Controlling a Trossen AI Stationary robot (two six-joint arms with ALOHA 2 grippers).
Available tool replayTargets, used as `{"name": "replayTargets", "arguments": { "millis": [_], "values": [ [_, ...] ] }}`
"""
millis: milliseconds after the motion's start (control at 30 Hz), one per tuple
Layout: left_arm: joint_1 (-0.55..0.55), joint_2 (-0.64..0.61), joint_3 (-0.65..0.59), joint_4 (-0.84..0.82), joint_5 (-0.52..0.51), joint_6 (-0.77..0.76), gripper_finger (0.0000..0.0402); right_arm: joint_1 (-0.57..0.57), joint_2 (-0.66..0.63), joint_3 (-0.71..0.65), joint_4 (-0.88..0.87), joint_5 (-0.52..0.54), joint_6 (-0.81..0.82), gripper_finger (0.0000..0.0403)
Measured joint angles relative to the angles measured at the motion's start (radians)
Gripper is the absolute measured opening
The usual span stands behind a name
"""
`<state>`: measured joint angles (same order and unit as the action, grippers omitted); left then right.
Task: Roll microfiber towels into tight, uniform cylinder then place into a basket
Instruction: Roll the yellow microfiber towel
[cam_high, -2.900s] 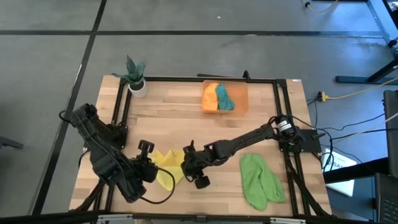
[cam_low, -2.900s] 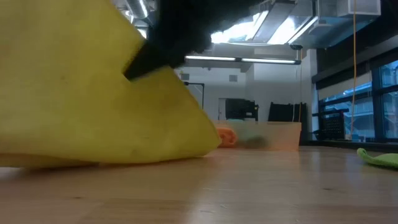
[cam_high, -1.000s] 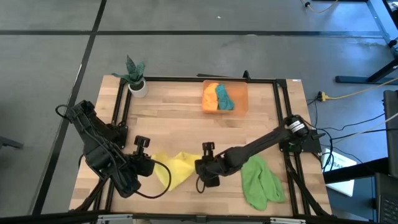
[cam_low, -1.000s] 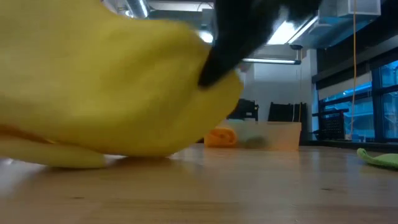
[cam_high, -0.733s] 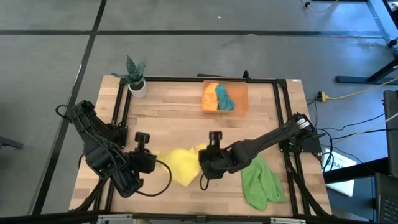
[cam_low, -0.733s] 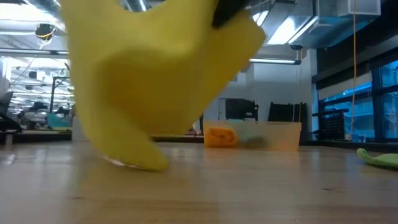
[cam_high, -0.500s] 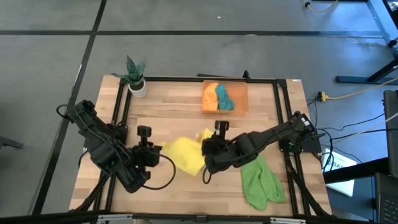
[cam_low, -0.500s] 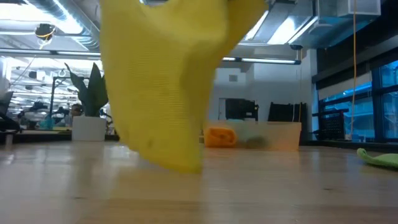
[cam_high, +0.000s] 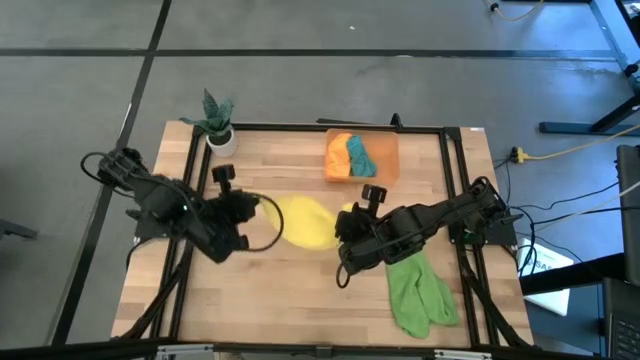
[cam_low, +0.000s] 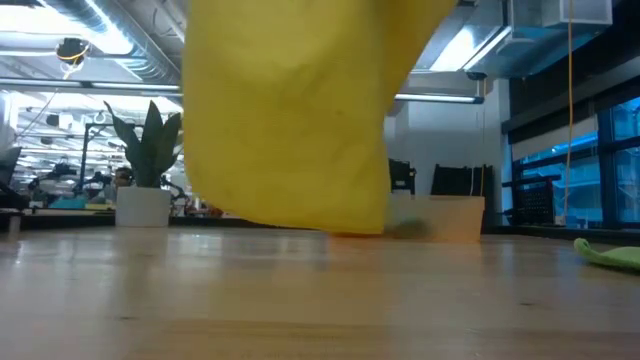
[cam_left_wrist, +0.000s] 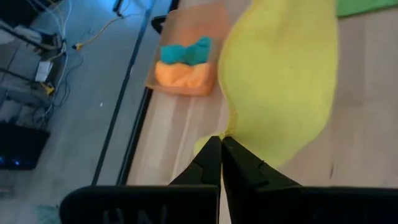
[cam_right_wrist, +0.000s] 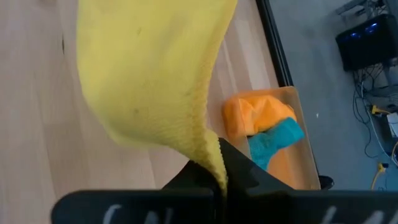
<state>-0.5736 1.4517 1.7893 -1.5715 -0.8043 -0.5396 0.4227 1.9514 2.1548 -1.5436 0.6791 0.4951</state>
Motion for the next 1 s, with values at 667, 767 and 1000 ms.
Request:
{"name": "replayTargets", "arguments": {
  "millis": [667, 767, 1000],
  "values": [
    [0.156, -0.16, -0.284, 0.0, 0.082, 0.047, 0.0, -0.101, 0.006, -0.067, 0.014, 0.082, 0.031, 0.0003],
    [0.145, -0.244, -0.359, 0.001, 0.106, -0.024, 0.0, -0.111, 0.006, -0.14, 0.021, 0.079, 0.054, 0.0003],
    [0.179, -0.34, -0.455, 0.007, 0.098, -0.08, 0.0, -0.194, 0.007, -0.205, 0.034, 0.036, 0.05, 0.0003]
  ]
}}
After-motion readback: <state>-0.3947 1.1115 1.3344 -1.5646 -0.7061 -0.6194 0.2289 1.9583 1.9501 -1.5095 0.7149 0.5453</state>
